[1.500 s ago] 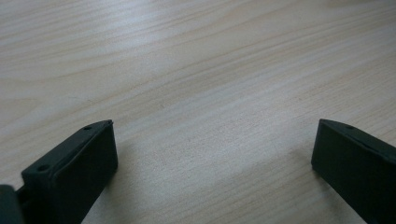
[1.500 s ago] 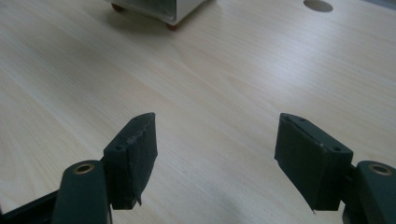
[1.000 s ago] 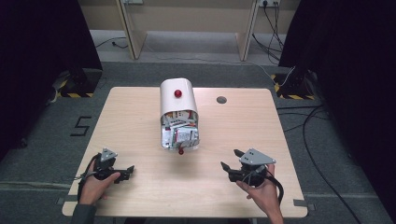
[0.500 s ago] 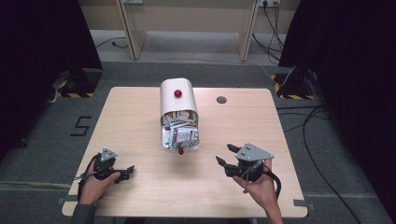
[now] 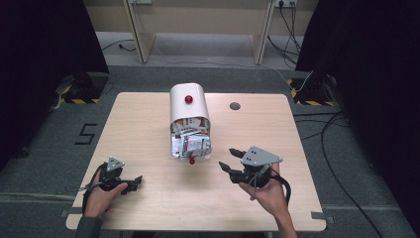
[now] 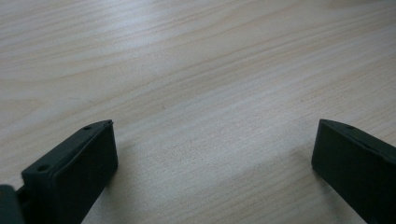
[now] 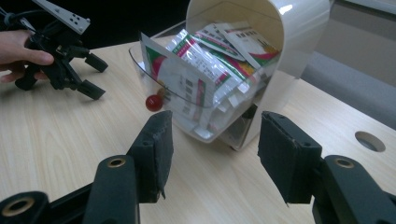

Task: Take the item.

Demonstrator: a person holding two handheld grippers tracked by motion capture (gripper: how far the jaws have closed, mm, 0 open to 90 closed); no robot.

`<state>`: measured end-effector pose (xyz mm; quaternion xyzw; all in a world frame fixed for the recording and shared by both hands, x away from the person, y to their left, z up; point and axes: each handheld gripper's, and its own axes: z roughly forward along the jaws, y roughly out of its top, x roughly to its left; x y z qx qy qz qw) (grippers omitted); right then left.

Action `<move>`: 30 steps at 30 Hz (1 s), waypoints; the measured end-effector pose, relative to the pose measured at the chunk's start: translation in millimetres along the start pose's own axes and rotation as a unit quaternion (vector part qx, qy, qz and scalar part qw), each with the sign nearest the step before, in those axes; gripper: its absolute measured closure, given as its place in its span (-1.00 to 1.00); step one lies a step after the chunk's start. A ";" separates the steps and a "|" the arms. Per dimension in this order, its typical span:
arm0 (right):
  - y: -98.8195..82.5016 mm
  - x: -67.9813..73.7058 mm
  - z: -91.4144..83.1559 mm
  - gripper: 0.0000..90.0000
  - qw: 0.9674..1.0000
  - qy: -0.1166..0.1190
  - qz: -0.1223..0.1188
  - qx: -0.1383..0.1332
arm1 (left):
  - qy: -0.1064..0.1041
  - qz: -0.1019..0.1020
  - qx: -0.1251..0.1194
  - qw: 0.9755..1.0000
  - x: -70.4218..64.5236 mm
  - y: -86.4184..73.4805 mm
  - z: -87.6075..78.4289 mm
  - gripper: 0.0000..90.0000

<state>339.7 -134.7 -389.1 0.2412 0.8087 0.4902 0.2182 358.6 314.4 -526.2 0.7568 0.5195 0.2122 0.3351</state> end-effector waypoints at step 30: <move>35.8 7.8 42.6 0.16 0.998 0.048 -0.033 -0.012 | 0.000 0.000 0.000 1.000 0.0 0.0 0.0 -1.00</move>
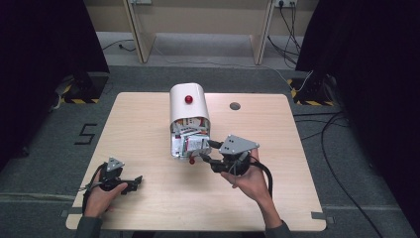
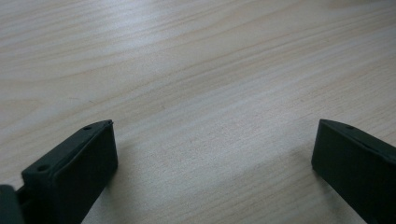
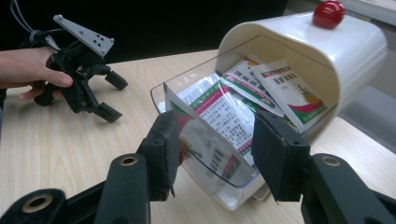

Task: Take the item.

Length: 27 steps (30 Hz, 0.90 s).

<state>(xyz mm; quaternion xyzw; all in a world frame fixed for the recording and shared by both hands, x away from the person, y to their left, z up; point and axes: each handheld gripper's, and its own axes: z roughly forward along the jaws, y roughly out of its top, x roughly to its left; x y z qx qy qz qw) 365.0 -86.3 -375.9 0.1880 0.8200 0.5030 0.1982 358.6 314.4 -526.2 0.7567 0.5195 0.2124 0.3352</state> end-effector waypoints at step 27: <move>-1.3 -11.3 36.4 0.54 0.998 0.038 -0.022 0.053 | 0.000 0.000 0.000 1.000 0.0 0.0 0.0 -1.00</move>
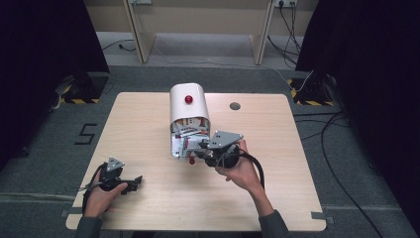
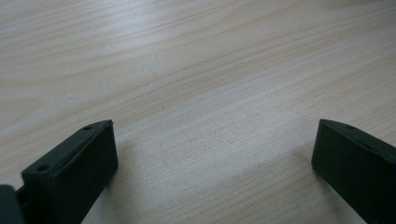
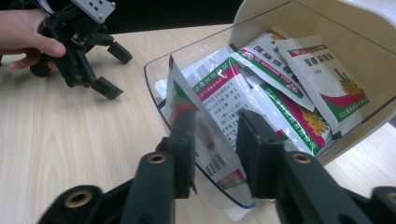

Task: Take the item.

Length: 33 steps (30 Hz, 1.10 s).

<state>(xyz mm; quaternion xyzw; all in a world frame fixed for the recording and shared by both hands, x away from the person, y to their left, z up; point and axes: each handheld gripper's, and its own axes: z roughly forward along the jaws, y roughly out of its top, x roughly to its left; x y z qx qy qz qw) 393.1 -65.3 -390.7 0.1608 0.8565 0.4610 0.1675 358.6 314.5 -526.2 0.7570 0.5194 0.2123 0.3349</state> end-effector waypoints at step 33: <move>19.8 1.6 -36.9 1.00 0.998 0.008 -0.024 -0.053 | 0.000 0.000 0.000 1.000 0.2 0.3 0.3 -1.00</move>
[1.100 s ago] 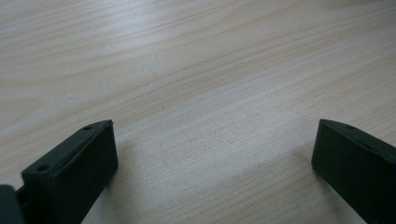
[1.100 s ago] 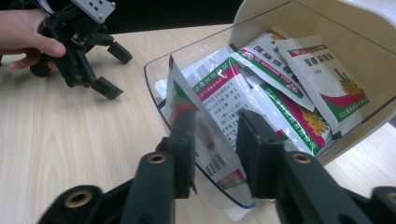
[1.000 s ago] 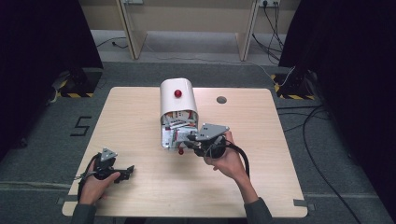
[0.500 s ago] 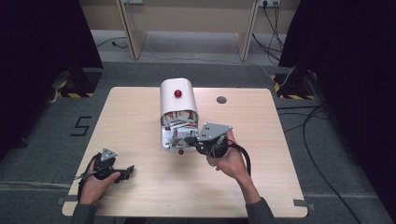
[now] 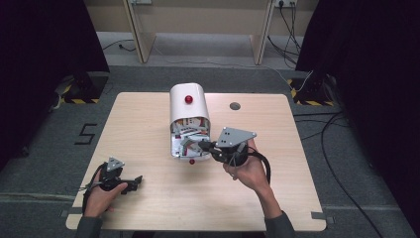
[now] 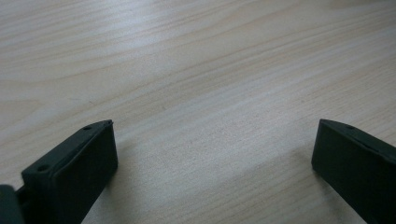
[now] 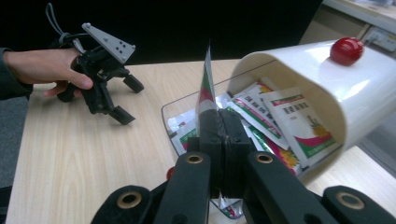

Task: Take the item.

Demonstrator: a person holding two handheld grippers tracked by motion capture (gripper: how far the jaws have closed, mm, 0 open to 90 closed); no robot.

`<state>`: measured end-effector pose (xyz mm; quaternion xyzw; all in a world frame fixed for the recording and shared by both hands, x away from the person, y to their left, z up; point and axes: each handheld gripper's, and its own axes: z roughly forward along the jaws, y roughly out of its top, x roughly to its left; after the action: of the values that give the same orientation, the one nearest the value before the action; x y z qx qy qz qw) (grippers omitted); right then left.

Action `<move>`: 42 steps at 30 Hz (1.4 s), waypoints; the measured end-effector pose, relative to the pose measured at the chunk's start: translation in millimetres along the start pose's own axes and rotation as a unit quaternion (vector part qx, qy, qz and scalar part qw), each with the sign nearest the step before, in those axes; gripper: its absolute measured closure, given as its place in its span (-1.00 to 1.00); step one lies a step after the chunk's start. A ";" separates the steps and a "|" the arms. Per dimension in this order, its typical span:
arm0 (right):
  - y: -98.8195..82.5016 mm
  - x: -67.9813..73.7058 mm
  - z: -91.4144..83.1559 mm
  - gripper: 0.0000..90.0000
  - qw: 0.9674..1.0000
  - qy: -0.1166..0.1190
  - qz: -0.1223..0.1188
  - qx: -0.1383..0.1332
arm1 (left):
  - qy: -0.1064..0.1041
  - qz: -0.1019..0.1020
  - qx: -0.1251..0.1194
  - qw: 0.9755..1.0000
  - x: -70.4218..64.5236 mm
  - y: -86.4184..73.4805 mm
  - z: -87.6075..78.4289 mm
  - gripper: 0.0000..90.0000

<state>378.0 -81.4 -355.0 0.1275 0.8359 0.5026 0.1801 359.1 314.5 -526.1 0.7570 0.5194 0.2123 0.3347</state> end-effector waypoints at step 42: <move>-34.1 -35.4 -64.5 1.00 0.994 -0.103 0.045 -0.010 | 0.000 0.000 0.000 1.000 0.0 0.0 0.0 -1.00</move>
<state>381.2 -162.4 -351.4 0.2145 0.8014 0.5024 0.2434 359.1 314.5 -526.1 0.7570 0.5194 0.2123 0.3347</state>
